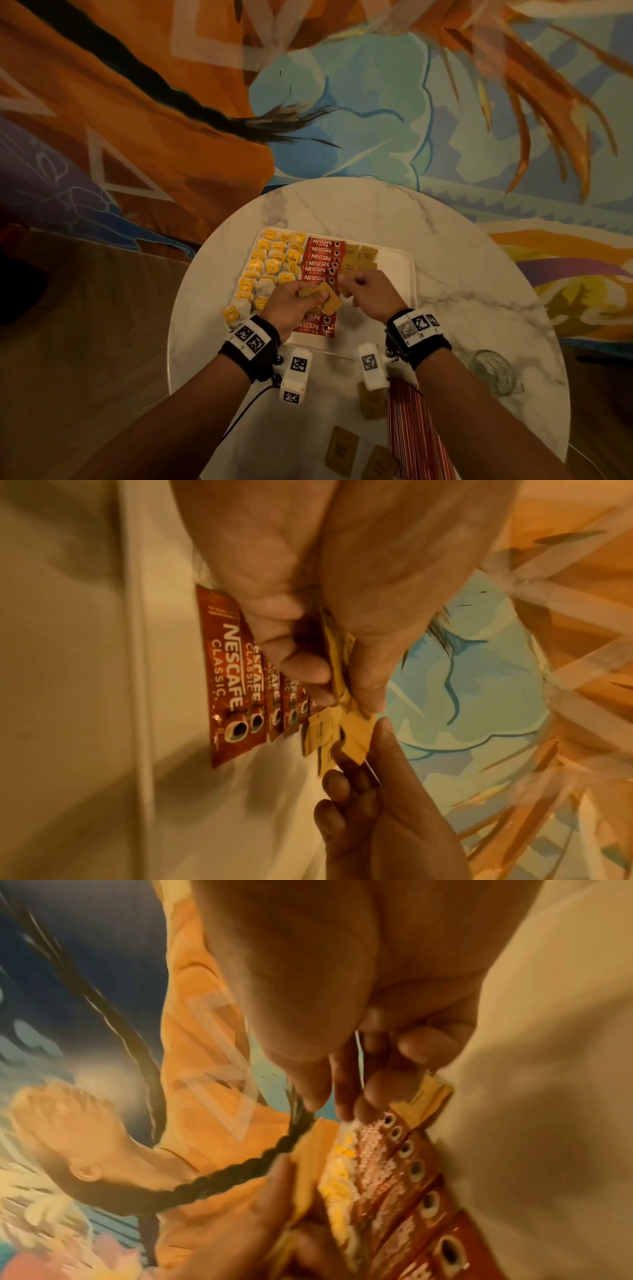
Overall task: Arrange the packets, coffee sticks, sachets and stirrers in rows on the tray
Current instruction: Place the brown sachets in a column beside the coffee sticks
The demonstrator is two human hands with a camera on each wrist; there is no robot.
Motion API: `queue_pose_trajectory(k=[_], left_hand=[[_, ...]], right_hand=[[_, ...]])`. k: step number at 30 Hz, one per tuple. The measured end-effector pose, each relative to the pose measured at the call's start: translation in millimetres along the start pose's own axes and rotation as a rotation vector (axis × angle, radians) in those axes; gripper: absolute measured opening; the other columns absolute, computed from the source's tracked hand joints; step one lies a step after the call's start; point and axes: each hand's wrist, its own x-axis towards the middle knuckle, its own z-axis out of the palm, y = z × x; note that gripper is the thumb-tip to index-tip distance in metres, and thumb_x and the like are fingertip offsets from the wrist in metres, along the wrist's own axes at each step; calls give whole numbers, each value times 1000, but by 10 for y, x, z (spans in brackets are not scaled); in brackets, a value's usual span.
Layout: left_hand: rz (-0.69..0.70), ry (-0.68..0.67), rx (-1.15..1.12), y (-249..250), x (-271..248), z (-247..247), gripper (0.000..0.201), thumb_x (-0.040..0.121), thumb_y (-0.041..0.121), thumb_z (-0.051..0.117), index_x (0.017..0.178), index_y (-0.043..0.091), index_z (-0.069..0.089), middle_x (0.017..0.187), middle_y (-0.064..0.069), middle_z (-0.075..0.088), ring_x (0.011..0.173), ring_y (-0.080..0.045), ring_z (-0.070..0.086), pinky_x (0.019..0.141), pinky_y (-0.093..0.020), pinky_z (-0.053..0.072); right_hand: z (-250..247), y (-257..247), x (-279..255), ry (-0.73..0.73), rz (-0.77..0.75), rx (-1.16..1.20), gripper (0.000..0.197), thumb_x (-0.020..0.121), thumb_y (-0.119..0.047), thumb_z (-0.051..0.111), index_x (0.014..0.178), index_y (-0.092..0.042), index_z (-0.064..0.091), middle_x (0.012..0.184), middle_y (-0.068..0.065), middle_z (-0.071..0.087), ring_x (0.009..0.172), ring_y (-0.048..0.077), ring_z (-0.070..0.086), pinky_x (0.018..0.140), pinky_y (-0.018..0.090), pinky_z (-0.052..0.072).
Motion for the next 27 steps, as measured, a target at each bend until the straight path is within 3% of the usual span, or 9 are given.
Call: queue_pose_trajectory(k=[3,5,7,9,11,14,18,22,27], left_hand=[[5,11,-8,12,-7,12,23,87,22,77,106,10,72,100,-11,77,87,-24,72,80,-40,56],[2,27,-20,7,-8,15,21,89,23,75,105,11,72,97,-8,78,88,-25,73,83,-43,57],[-5,35,-44,1,-8,20,18,93,23,70,107,11,71,99,-9,77,89,-25,72,77,-40,58],[-31,37,-99,6,-9,29,17,98,19,63,110,9,69,104,-10,75,91,-22,71,71,-33,57],[-61,31,-150,25,-11,25,17,98,8,60,114,8,67,109,-13,72,96,-24,70,74,-32,58],[-64,-34,-166,38,-25,-4,34,95,-9,53,125,6,61,117,-17,70,107,-29,68,82,-35,61],[-46,-80,-155,46,-56,-10,38,96,-14,48,127,5,56,121,-18,66,102,-27,69,81,-33,61],[-37,-85,-114,32,-70,1,26,98,-6,51,112,11,66,114,-14,71,101,-26,71,88,-36,59],[-69,-16,-68,6,-39,24,21,96,4,61,117,5,66,107,-15,75,83,-23,71,66,-28,56]], right_hand=[[23,-43,-152,-149,-31,107,24,97,-31,64,87,-16,80,81,-5,76,64,1,64,62,21,53],[58,3,-178,-163,-39,121,15,94,-26,68,92,-17,80,87,-4,77,71,5,67,63,21,53],[79,48,-185,-146,-27,122,12,93,-23,69,90,-18,80,87,-4,77,73,6,67,63,20,52],[81,108,-181,-94,-10,123,10,91,-21,71,84,-22,78,85,-5,76,75,7,67,64,22,53],[57,180,-156,15,30,87,12,90,-23,72,80,-26,77,85,-8,75,80,10,69,71,28,55],[-38,303,-122,197,132,-95,11,93,-25,67,93,-21,78,91,-7,74,83,11,66,76,27,51],[-141,435,-94,261,215,-218,17,94,-24,66,101,-15,78,99,1,75,84,15,63,78,26,49],[-164,463,-38,268,259,-243,16,93,-27,67,95,-17,79,93,3,76,81,18,65,75,27,50],[-160,448,9,280,278,-265,18,91,-31,66,90,-17,77,86,2,74,79,21,67,73,30,54]])
